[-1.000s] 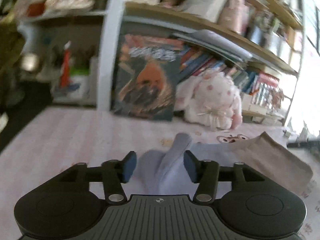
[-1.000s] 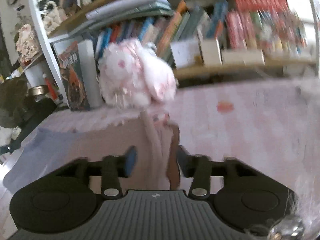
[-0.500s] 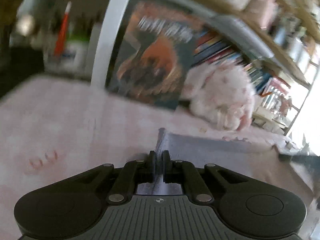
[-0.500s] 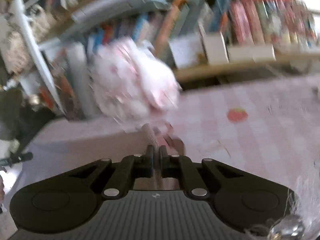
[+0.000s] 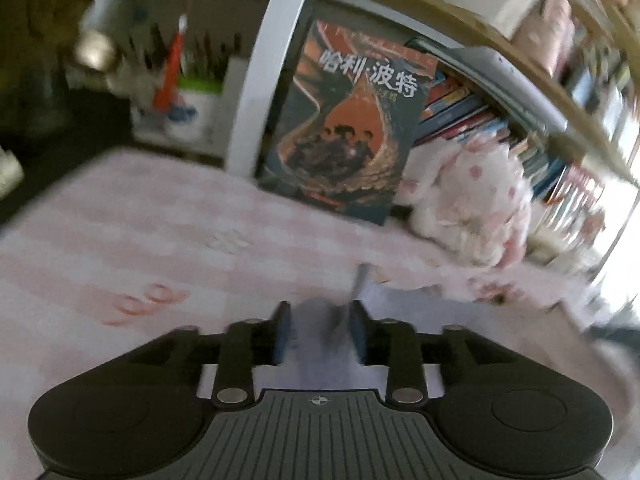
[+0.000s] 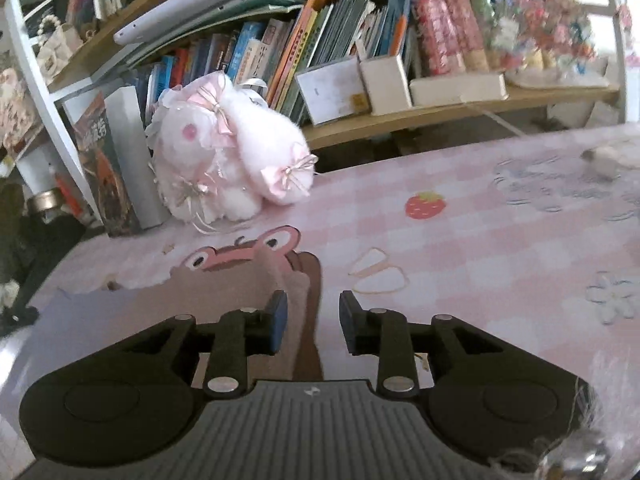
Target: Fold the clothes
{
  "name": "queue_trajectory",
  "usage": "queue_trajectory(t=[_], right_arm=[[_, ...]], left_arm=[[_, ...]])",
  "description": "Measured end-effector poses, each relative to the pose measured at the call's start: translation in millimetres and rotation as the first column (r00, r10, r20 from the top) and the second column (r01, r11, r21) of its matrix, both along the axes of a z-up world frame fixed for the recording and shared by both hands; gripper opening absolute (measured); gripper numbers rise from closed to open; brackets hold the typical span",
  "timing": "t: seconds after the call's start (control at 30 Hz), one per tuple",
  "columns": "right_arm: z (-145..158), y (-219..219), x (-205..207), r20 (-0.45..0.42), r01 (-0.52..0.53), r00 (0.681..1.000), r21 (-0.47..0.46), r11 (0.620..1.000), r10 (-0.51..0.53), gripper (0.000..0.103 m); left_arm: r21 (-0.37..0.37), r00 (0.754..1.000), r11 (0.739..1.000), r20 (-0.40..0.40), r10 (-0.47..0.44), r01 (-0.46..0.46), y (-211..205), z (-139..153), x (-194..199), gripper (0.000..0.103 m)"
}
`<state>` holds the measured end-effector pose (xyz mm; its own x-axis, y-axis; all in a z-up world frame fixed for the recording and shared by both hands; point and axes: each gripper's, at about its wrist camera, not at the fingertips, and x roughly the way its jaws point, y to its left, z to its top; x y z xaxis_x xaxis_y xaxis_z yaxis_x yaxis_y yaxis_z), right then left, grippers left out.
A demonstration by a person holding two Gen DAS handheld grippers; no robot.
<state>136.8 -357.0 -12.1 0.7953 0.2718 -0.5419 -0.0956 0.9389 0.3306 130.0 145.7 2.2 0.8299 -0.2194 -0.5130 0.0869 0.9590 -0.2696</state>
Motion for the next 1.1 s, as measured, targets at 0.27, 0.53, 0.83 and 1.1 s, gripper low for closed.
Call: queue_trajectory(t=[0.27,0.53,0.83,1.1], right_arm=[[5.6,-7.5,-49.9,0.024,-0.043,0.999,0.077,0.996,0.041,0.040],[9.4,10.6,-85.3,0.045,-0.089,0.995,0.046,0.995,0.087,0.047],[-10.8,26.5,-88.0,-0.002,-0.091,0.996,0.051,0.995,0.091,0.028],[-12.5,39.8,-84.9,0.012,-0.100,0.995,0.053,0.994,0.100,0.023]], left_arm=[[-0.074,0.999,0.997,0.049,0.004,0.000,6.8,4.9,-64.3,0.057],[-0.083,0.999,0.996,0.023,-0.026,0.028,3.6,-5.1,-103.2,0.065],[-0.183,0.998,0.982,-0.041,-0.050,0.042,-2.8,-29.9,-96.7,0.058],[-0.118,0.998,0.992,-0.039,-0.044,0.039,0.3,-31.9,-77.2,0.038]])
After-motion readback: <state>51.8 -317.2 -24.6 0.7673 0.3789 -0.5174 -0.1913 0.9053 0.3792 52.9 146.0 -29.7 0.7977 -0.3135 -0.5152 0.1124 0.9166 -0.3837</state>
